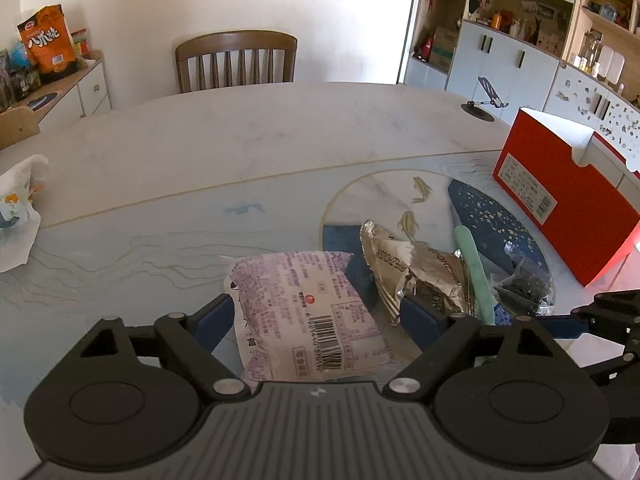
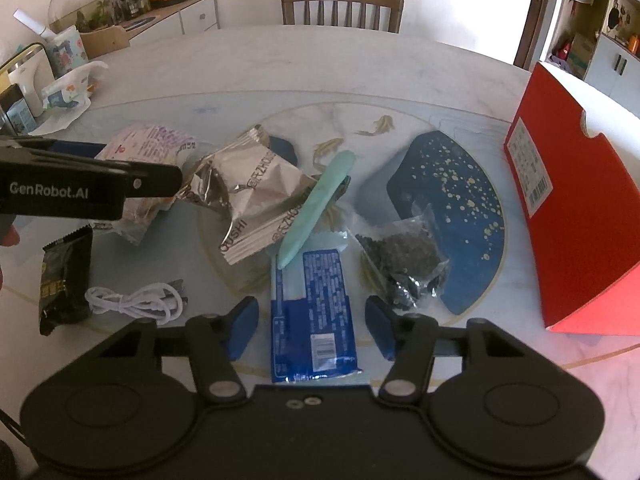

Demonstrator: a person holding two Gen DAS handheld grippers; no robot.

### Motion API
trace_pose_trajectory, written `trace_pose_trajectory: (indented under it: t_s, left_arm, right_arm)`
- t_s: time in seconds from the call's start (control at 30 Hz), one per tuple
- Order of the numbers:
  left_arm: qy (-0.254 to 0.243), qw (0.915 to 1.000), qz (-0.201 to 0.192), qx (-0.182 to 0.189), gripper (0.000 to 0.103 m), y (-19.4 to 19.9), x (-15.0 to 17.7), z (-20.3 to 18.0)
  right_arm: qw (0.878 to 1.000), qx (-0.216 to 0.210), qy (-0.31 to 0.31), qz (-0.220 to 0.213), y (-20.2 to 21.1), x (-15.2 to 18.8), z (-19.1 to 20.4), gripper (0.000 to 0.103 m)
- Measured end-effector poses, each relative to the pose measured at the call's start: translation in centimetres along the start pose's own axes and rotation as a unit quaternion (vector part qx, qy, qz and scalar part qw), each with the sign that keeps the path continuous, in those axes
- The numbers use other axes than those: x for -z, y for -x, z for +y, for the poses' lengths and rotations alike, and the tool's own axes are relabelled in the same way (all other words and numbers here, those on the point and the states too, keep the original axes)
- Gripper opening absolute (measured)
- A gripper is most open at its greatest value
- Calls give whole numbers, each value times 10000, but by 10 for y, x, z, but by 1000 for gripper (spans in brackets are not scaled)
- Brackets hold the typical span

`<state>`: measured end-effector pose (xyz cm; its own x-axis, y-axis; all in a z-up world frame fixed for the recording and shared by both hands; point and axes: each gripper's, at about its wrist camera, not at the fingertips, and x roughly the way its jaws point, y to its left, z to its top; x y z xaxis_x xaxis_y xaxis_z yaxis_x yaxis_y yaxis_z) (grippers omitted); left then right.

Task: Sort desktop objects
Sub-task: 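Grasp the blue biscuit packet with the right tool while the left tool grasps the pink bread bag, then carry the biscuit packet and bread bag over the red shoebox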

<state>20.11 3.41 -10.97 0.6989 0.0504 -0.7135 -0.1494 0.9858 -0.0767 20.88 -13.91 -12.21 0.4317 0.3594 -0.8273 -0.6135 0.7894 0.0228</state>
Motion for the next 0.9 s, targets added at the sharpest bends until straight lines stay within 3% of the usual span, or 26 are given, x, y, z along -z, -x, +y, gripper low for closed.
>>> trace_pose_trajectory:
  t_s: [0.27,0.43,0.9]
  left_arm:
    - [107,9998,149,-87,71,-2,0,2]
    - [186,9996,186,-49,60,-1,0,5]
    - [474,9987,194,50,54,13,6,12]
  right_arm:
    - [10000,-25,-53,-7,1,-1,-2,42]
    - [10000,-3,-33,22,3,-1,-1,38]
    - [9998,26,-162,127,20,12,-9,36]
